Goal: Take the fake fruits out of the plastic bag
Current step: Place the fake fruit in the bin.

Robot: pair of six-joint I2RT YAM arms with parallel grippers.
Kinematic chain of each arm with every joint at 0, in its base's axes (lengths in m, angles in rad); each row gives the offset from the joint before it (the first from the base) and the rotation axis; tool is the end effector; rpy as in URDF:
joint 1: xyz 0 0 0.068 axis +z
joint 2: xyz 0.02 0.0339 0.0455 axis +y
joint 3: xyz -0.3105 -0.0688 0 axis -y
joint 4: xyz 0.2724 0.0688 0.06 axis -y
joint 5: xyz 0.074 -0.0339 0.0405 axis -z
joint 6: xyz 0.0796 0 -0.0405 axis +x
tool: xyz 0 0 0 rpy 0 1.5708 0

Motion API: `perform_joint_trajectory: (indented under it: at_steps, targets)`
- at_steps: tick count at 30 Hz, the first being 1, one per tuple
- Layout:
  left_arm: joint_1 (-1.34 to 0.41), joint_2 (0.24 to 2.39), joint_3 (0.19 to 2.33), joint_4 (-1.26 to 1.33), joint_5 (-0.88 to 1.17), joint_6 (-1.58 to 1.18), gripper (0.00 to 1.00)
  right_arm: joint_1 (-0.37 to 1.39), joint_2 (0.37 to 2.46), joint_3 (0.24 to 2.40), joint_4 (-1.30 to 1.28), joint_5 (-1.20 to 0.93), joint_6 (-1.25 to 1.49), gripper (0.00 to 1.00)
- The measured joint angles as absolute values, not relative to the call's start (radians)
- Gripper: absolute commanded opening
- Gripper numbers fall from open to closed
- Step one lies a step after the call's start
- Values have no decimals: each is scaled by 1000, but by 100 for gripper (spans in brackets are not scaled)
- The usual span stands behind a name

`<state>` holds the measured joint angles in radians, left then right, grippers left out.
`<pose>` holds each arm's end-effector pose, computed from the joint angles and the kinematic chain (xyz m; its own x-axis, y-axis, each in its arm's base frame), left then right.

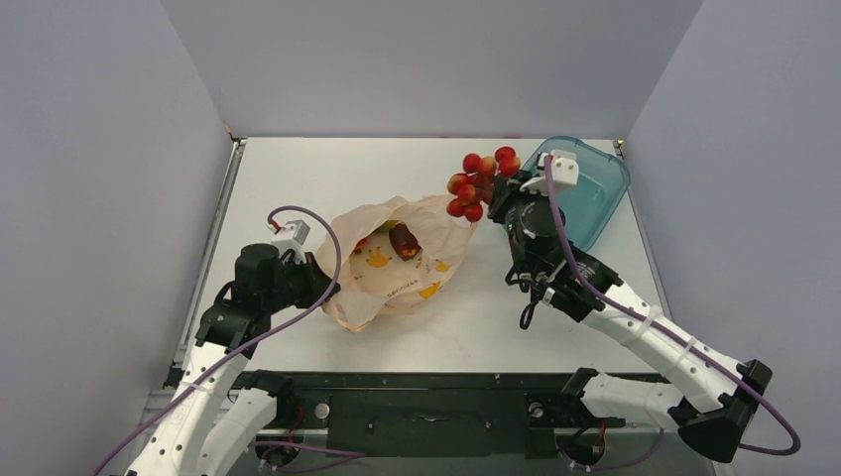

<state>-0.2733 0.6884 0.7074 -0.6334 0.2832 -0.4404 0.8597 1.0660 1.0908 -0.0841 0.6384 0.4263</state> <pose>0.1619 -0.0685 0.2892 -0.7063 -0.2271 -0.6705 0.1967 0.8469 -0.4941 0.2176 0.1799 0.4438 -0.1263 0.3622 -0.9235 -0.1845 0.9061 0.3806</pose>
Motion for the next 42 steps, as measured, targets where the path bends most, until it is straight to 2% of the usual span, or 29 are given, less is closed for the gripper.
perform_joint_trajectory:
  at_steps: [7,13,19,28,30,34,35,36,37,39,42]
  targets:
    - [-273,688,707,-633,326,-434,0,588,1130,1128,-47,768,443,0]
    - [-273,685,707,-633,347,-432,0,341,1324,1139,4,764,506,0]
    - [-273,669,707,-632,356,-432,0,156,1594,1198,24,588,601,0]
    - [-273,669,707,-632,357,-432,0,-47,1848,1319,77,315,791,0]
    - [-273,669,707,-632,357,-432,0,-75,1900,1363,97,263,815,7]
    - [-273,669,707,-632,356,-432,0,-115,1975,1417,118,166,850,35]
    - [-273,669,707,-632,356,-432,0,-122,1988,1427,119,146,858,50]
    - [-273,669,707,-632,356,-432,0,-127,1995,1435,117,131,860,58]
    - [-273,669,707,-632,355,-432,0,-132,2000,1438,117,114,865,72]
    - [-273,669,707,-632,355,-432,0,-138,2000,1438,102,101,863,77]
    - [-273,669,707,-632,355,-432,0,-140,1986,1422,79,101,841,79]
